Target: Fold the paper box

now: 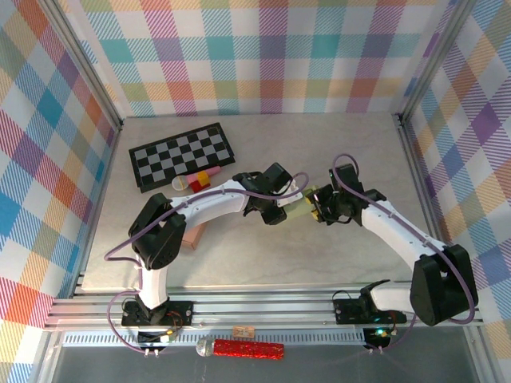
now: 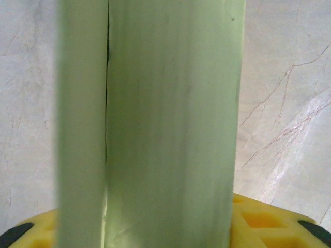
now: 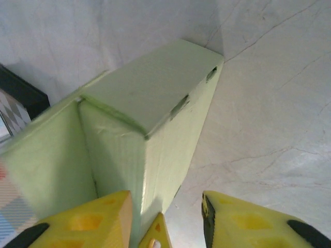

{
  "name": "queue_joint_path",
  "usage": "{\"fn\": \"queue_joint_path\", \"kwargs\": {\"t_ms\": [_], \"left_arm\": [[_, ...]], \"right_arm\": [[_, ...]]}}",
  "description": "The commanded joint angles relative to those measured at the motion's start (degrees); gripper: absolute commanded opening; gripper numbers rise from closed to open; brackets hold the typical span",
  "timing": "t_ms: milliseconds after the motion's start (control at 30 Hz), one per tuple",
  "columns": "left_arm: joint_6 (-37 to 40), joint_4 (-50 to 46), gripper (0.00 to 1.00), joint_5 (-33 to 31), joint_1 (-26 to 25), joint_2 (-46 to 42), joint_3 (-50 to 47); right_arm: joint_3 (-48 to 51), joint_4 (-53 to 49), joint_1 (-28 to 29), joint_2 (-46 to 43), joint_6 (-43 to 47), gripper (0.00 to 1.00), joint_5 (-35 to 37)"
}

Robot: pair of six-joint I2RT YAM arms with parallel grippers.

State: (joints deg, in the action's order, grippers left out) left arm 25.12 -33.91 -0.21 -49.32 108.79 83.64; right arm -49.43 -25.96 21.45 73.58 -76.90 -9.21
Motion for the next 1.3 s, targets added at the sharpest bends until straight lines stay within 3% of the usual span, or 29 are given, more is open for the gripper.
{"fn": "queue_joint_path", "kwargs": {"t_ms": [0,267,467,767,1267], "left_arm": [[1.6,-0.6,0.46,-1.2,-0.1,-3.3,-1.6],[4.0,-1.6,0.44,-0.9,0.5,-5.4,-3.9],[7.6,-3.8,0.44,0.7,1.9,-8.1,-6.0],[11.6,-6.6,0.45,3.2,5.3,-11.0,-9.0],[10.8,-5.4,0.5,4.4,7.0,-10.3,-10.1]], "right_arm": [[-7.3,-8.2,-0.3,-1.1,12.1,0.44,0.8],[-15.2,-13.4,-7.0,-3.5,50.9,0.46,-3.8],[-18.7,-18.7,-11.0,3.2,74.0,0.42,-19.8],[-14.1,-12.9,-10.1,6.5,79.1,0.47,-26.4],[-16.1,-10.6,-6.5,14.7,79.5,0.49,-25.7]]}}
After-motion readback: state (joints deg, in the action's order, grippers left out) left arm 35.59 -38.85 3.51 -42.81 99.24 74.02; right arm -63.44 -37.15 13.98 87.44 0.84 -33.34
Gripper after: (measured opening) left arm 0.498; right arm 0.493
